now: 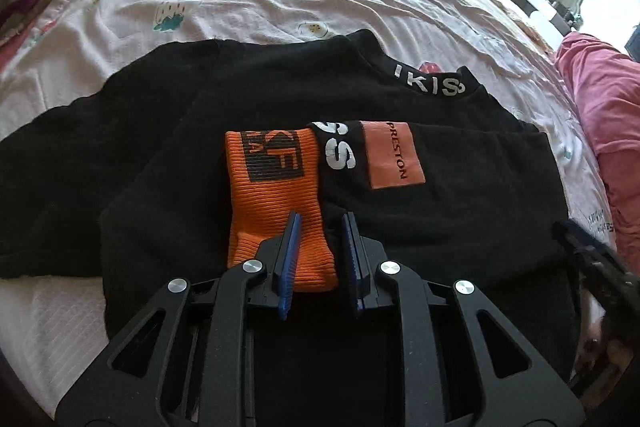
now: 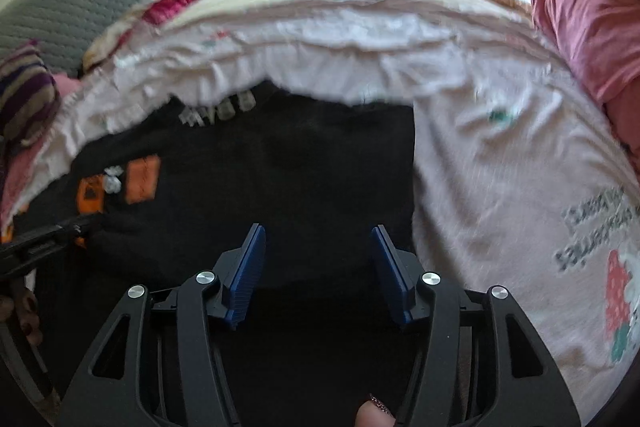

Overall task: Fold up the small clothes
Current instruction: 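Lay the cuff flat on the shirt body and open the left tool, then move the left tool toward the orange cuff of the other sleeve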

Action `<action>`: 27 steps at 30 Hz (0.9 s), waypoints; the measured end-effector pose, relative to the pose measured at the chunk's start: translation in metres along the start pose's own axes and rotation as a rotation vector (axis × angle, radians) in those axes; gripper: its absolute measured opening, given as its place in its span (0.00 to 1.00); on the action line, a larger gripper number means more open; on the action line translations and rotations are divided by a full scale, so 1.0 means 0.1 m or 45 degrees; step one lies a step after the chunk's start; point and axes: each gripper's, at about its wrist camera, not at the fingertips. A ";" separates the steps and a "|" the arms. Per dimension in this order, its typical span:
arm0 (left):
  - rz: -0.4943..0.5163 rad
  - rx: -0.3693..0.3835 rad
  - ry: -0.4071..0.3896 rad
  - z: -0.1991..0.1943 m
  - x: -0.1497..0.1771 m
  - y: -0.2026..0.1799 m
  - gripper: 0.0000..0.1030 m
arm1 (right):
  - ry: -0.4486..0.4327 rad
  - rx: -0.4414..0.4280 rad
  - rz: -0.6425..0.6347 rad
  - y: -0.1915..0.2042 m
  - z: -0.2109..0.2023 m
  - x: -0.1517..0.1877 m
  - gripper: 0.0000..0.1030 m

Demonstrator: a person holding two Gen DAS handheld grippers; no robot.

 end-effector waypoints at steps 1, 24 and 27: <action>0.003 0.008 -0.003 -0.01 0.00 0.01 0.14 | 0.024 0.006 0.005 -0.02 0.10 0.04 0.52; 0.011 0.083 -0.019 -0.31 0.11 0.06 0.27 | -0.059 -0.024 0.124 0.14 -0.42 0.25 0.82; 0.008 0.088 -0.029 -0.42 0.14 0.08 0.37 | -0.083 -0.032 0.134 0.18 -0.51 0.26 0.82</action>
Point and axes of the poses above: each gripper's, at about its wrist camera, not at the fingertips, and z roughly the way its jaws point, y to its left, x to its underside, and after that the axes turned 8 degrees about -z, right-handed
